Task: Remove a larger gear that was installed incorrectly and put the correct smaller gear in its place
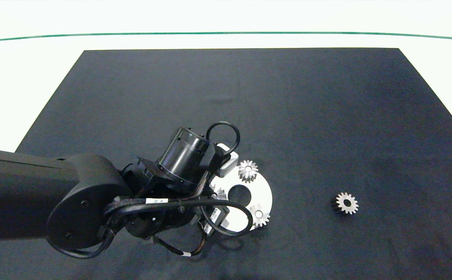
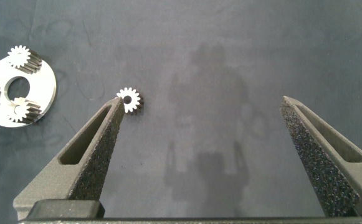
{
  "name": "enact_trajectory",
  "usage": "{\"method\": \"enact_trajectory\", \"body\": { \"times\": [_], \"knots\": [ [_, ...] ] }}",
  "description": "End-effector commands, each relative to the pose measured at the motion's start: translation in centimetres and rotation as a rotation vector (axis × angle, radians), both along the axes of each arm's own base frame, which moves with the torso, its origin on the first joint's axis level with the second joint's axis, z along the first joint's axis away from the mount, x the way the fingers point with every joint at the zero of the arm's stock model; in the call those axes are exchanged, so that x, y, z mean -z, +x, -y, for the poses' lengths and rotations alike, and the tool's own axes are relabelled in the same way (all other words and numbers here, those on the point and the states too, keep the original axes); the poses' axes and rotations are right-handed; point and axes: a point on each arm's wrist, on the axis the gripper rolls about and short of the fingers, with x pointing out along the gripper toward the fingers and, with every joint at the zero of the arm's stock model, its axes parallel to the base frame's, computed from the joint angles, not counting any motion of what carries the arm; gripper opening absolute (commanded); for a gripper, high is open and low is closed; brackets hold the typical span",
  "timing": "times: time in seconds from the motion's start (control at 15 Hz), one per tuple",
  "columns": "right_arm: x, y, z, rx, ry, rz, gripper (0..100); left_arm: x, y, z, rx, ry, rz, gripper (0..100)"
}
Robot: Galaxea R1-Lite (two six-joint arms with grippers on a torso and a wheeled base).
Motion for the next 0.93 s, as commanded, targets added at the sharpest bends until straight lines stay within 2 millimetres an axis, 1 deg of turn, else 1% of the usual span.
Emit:
{"method": "enact_trajectory", "body": {
  "times": [0.07, 0.4, 0.6, 0.93],
  "knots": [
    [0.0, 0.0, 0.0, 0.0, 0.0, -0.001, 100, -0.5, 0.0, 0.0, -0.004, -0.014, 0.013, 28],
    [0.0, 0.0, 0.0, 0.0, 0.0, -0.002, 100, -1.0, -0.2, -0.2, -0.004, -0.024, 0.023, 28],
    [0.0, 0.0, 0.0, 0.0, 0.001, -0.003, 100, -1.5, -0.7, -0.5, 0.002, -0.025, 0.024, 28],
    [0.0, 0.0, 0.0, 0.0, 0.001, -0.001, 100, -2.9, -1.7, -1.7, -0.001, -0.035, 0.033, 28]
  ]
}}
